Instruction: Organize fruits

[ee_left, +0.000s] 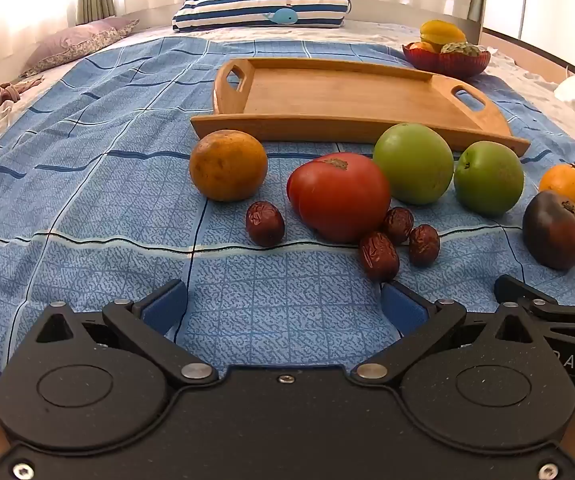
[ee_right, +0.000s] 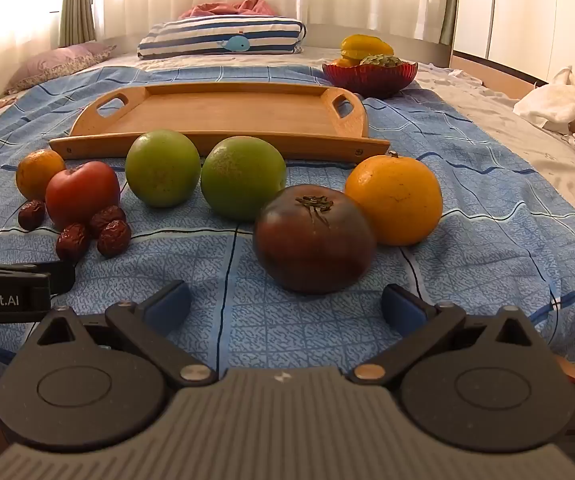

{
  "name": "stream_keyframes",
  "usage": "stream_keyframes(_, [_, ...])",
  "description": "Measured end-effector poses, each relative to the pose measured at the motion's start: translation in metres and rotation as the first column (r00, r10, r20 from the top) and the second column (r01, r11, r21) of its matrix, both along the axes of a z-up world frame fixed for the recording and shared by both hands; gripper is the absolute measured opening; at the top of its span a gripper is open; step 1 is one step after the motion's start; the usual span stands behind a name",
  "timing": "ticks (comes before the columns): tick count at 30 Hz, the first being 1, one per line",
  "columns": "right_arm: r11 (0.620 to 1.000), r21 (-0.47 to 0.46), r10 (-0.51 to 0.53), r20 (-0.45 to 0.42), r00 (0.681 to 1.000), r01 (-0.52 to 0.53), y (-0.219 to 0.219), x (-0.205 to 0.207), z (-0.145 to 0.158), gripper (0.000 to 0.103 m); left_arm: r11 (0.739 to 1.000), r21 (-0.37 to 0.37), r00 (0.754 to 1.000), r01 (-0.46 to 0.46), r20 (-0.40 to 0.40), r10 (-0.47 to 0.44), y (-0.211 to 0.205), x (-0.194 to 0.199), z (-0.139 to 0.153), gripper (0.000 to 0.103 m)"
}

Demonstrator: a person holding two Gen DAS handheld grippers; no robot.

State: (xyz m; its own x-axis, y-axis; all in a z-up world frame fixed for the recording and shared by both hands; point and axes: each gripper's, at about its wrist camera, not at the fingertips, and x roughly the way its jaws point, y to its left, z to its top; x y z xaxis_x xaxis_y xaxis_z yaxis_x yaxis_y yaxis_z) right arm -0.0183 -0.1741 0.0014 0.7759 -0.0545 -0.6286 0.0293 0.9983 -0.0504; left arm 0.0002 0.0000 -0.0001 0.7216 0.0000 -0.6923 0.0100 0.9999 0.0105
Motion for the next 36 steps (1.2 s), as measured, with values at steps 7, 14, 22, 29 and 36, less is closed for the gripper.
stream_keyframes(7, [1.000,0.003,0.000,0.001,1.000,0.000,0.0003,0.0000,-0.0003,0.103,1.000,0.002,1.000,0.001,0.000,-0.001,-0.0006,0.0018,0.0010,0.103])
stream_keyframes(14, [1.000,0.003,0.000,0.002,1.000,0.000,0.0001,-0.0003,-0.0003,0.103,1.000,0.001,1.000,0.000,0.004,0.000,0.0000,-0.0001,0.0000,0.103])
stream_keyframes(22, [1.000,0.002,0.000,0.002,1.000,0.000,0.0001,-0.0004,-0.0002,0.103,1.000,0.001,1.000,-0.003,0.004,0.003,0.0002,0.0000,0.0001,0.103])
stream_keyframes(29, [1.000,0.002,0.000,0.003,1.000,0.000,0.0000,-0.0004,-0.0001,0.103,1.000,0.002,1.000,-0.002,0.006,0.002,0.0003,0.0002,0.0002,0.103])
stream_keyframes(36, [1.000,0.002,0.000,0.003,1.000,0.000,-0.0001,-0.0007,-0.0001,0.103,1.000,0.003,1.000,-0.002,0.007,0.002,0.0010,-0.0002,0.0008,0.103])
